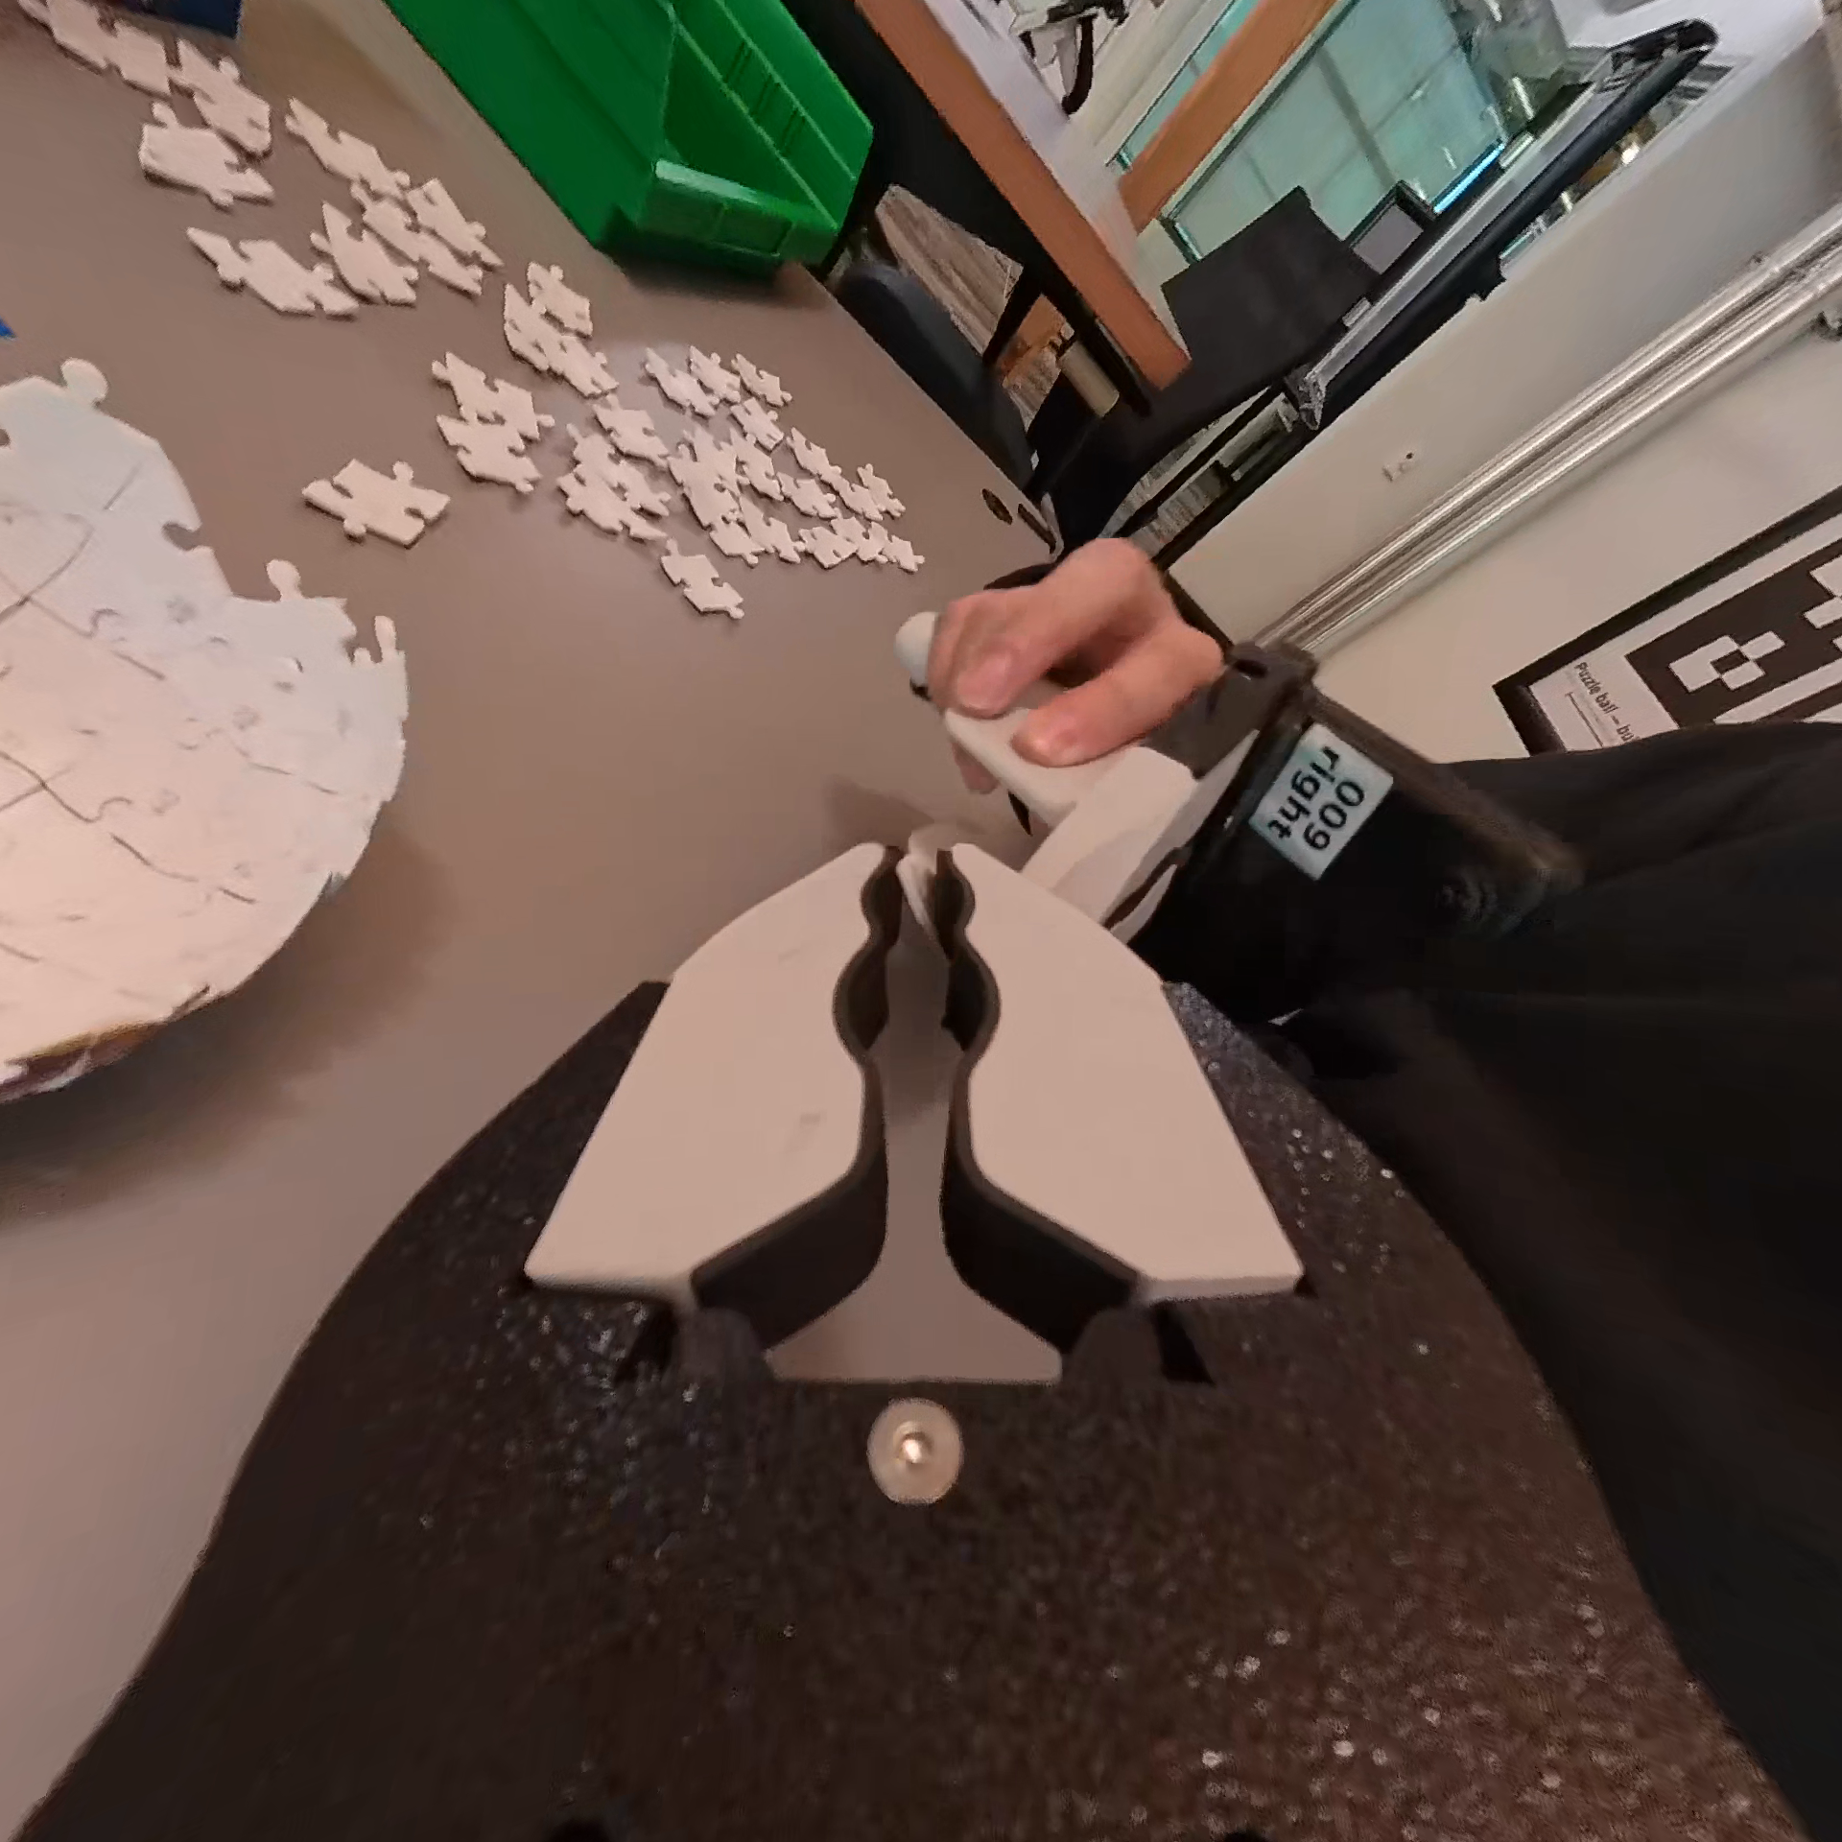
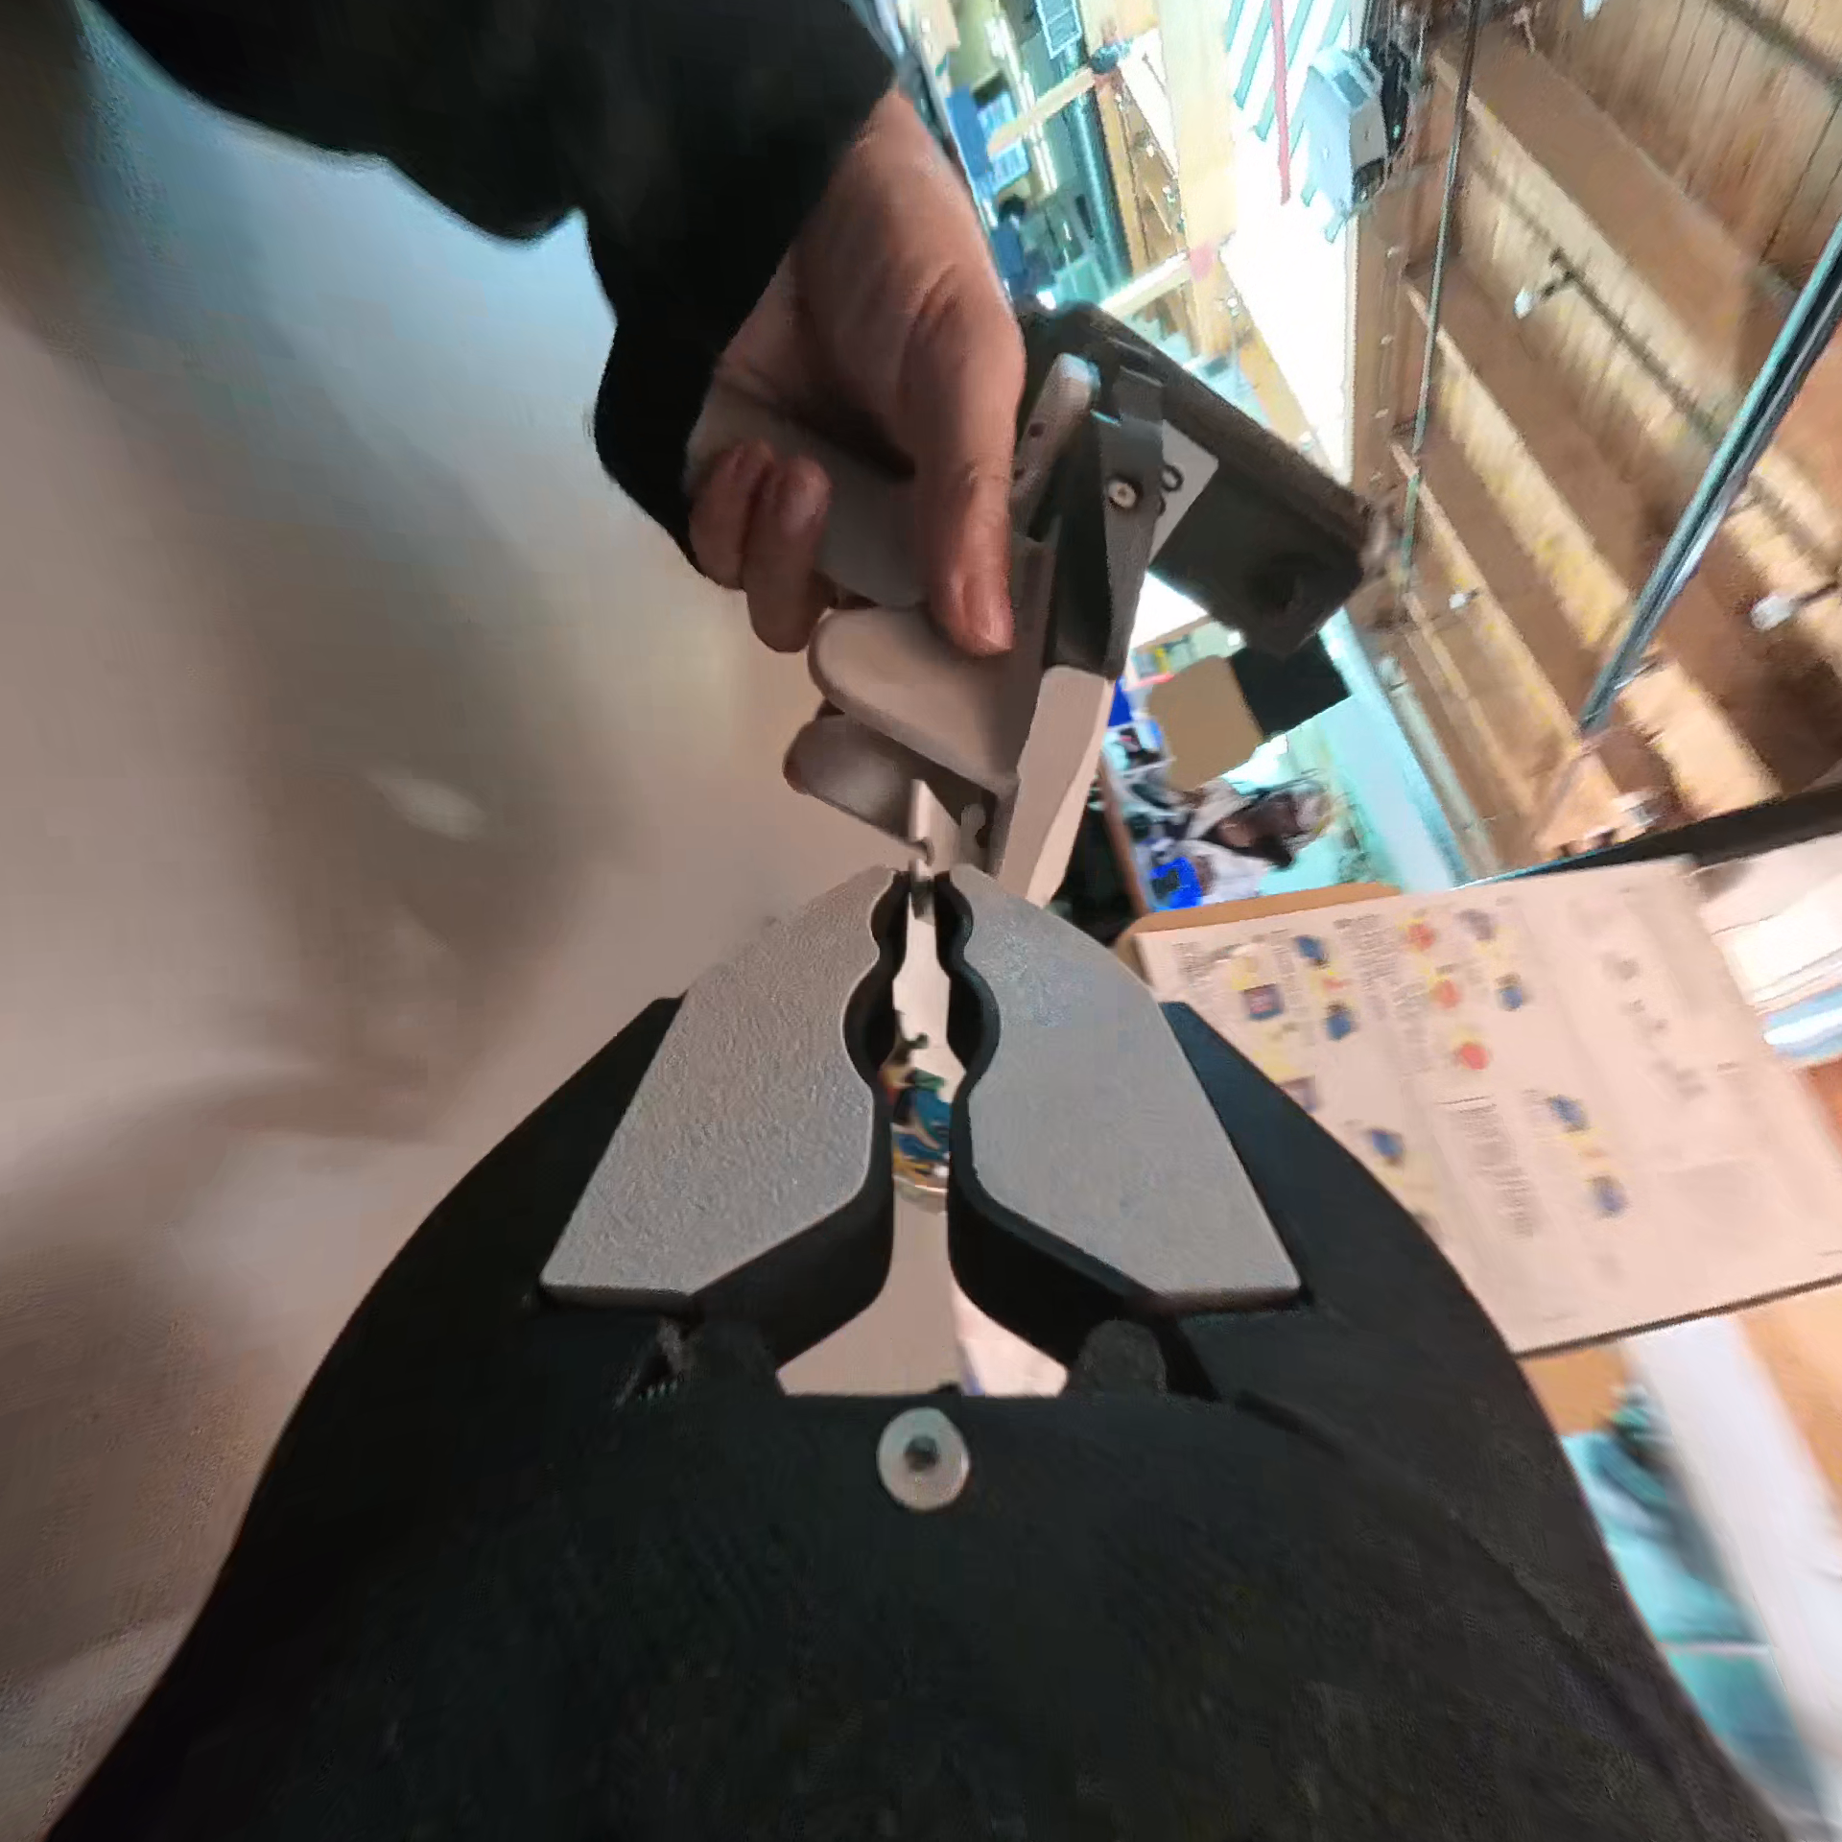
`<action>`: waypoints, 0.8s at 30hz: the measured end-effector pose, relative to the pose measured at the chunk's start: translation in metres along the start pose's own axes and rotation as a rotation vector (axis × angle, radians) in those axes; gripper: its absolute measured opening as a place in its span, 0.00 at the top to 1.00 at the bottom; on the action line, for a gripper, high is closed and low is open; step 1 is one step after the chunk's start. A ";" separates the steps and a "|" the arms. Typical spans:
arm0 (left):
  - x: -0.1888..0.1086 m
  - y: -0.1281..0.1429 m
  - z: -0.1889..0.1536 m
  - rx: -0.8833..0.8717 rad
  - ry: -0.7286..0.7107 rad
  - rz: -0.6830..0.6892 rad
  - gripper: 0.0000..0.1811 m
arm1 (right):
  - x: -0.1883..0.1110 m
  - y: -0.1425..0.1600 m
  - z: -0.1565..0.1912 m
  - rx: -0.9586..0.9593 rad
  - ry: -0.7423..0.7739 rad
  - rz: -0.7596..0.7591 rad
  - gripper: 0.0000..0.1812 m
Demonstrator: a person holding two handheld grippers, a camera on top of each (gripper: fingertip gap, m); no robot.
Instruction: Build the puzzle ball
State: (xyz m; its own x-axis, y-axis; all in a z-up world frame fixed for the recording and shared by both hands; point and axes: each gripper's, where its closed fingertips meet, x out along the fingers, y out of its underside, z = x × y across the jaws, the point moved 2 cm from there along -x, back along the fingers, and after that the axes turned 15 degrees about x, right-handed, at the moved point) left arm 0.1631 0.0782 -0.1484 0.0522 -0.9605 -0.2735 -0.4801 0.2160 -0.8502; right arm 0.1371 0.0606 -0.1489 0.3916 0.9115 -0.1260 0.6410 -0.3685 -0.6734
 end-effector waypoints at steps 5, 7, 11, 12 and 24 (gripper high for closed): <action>-0.013 -0.008 0.020 0.129 -0.166 -0.024 0.99 | -0.012 -0.005 -0.038 0.551 -0.007 -0.137 0.96; -0.019 -0.014 0.023 0.154 -0.206 -0.053 0.99 | -0.014 0.000 -0.057 0.727 -0.019 -0.139 0.95; -0.024 -0.036 0.016 0.236 -0.199 -0.188 0.99 | -0.001 0.004 -0.063 0.905 -0.190 -0.045 0.89; -0.024 -0.039 0.015 0.260 -0.206 -0.204 0.99 | 0.003 0.002 -0.063 0.926 -0.231 -0.028 0.89; -0.024 -0.062 0.023 0.425 -0.295 -0.165 0.95 | 0.028 0.020 -0.085 0.899 -0.287 0.038 0.99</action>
State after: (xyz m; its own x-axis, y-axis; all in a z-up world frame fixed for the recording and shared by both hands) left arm 0.2119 0.0923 -0.0994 0.3703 -0.9106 -0.1837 -0.0514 0.1774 -0.9828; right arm 0.2173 0.0635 -0.1042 0.1471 0.9561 -0.2533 -0.1655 -0.2287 -0.9593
